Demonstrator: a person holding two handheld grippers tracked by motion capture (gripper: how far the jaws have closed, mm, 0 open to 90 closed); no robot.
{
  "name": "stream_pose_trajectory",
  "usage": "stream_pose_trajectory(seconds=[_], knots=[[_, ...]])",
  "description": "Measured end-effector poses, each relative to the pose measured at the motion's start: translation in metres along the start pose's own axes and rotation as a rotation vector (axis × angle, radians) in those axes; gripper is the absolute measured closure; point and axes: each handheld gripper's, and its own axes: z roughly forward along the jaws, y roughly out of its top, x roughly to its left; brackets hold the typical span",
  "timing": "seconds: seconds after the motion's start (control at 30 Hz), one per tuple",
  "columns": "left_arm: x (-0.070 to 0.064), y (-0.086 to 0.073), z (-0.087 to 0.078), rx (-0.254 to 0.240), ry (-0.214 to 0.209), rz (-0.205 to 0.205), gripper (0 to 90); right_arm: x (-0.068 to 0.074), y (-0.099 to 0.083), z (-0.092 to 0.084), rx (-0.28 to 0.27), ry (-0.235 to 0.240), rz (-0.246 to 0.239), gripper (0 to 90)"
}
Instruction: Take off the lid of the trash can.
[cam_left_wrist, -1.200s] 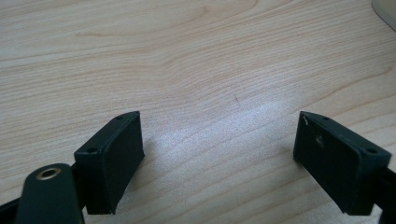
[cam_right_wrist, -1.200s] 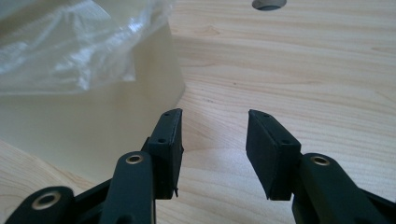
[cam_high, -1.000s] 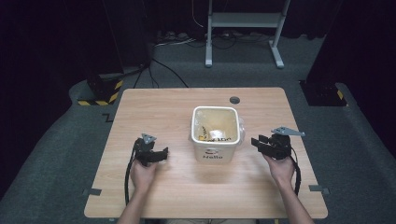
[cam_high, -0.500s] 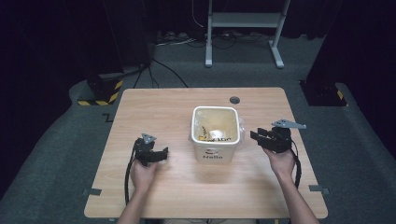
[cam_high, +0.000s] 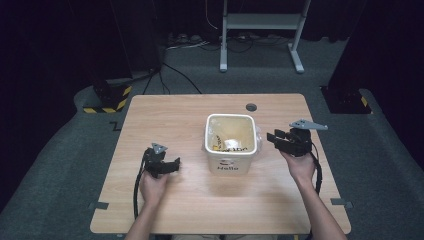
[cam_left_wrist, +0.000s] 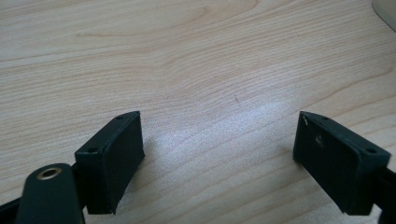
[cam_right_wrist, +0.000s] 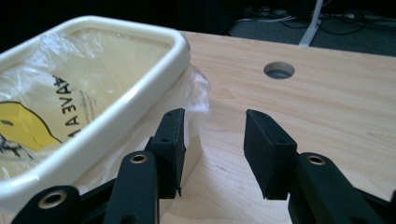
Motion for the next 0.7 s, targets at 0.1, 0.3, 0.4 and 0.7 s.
stream_pose_trajectory(seconds=[0.1, 0.3, 0.4, 0.7], knots=[[0.0, 0.0, 0.0, 0.0, 0.0, -0.001, 16.3, 0.002, 0.007, 0.001, -0.006, 0.01, -0.003, 58.7], [0.0, 0.0, 0.0, 0.0, 0.0, 0.0, 16.3, 0.007, 0.017, 0.008, 0.001, 0.015, -0.027, 59.1], [0.0, 0.0, 0.0, 0.0, 0.0, -0.001, 16.3, 0.009, 0.021, 0.011, 0.006, 0.016, -0.027, 60.0], [0.0, 0.0, 0.0, 0.0, 0.0, 0.0, 16.3, 0.013, 0.033, 0.021, 0.003, 0.016, -0.043, 61.3]])
